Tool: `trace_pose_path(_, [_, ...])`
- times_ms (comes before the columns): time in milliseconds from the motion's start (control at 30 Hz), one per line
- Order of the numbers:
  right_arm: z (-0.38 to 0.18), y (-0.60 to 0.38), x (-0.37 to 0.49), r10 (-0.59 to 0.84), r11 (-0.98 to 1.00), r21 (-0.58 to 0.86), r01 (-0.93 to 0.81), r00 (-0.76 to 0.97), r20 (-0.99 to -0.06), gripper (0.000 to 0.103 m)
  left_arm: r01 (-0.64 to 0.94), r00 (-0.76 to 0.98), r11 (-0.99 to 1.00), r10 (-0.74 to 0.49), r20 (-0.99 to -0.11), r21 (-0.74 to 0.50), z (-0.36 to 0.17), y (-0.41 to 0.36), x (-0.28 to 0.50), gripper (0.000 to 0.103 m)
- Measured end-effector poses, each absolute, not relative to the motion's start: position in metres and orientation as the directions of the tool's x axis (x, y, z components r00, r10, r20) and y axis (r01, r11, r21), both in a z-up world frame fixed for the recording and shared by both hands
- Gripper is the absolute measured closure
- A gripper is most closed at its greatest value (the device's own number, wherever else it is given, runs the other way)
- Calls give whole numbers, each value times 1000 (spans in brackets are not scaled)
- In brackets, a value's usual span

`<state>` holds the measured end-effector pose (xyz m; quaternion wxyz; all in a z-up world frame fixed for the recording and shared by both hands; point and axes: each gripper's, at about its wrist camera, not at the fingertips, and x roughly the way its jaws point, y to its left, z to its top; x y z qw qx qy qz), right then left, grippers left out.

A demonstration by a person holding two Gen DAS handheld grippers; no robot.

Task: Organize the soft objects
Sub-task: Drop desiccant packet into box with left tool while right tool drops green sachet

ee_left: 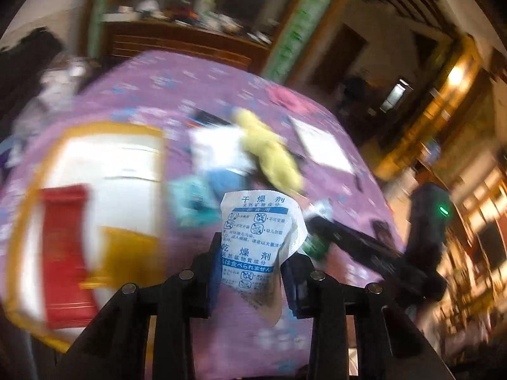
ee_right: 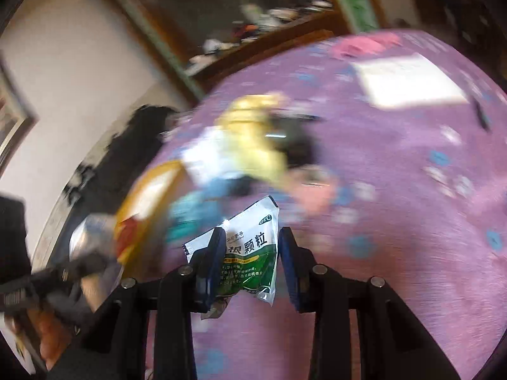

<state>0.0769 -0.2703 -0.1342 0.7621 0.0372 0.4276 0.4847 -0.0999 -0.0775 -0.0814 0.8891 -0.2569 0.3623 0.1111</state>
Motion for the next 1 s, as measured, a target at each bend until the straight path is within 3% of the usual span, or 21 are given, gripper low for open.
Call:
trace_pose_path(267, [-117,-147,15,745,345,378,-859,6,-667,69,-591,670,722,190,-718,-360,-99,16,-146,69])
trace_pose_path(600, [-136,-50,-21,637,322,174,-931,77,-767,69,-641,647,657,183,-740,-398,-134,61,-143,68])
trace_pose_path(633, [-138,-49,-22,629,323,161,-932,84,-773,69,-651,638,653,195,-745,-387,-136,63,-143,65])
trace_pose_path(733, [-145,-41,-25,606,343,108,-933,132,-785,68,-653,643,639,184,-744,-406,-145,70,-144,45])
trace_pose_path(767, [-146,-42,-25,607,343,118,-932,124,-785,66,-647,659,625,170,-733,-437,-146,72,-146,37])
trace_pose_path(833, [-146,-48,-25,621,341,155,-927,99,-777,52,-647,683,599,179,-708,-472,-145,71,-154,26])
trace_pose_path(900, [-138,-61,-26,671,331,182,-926,95,-735,29,-648,690,599,200,-695,-471,-141,67,-159,17])
trace_pose_path(1000, [-126,-82,-27,718,321,204,-925,97,-689,25,-652,691,602,221,-689,-461,-136,60,-162,15])
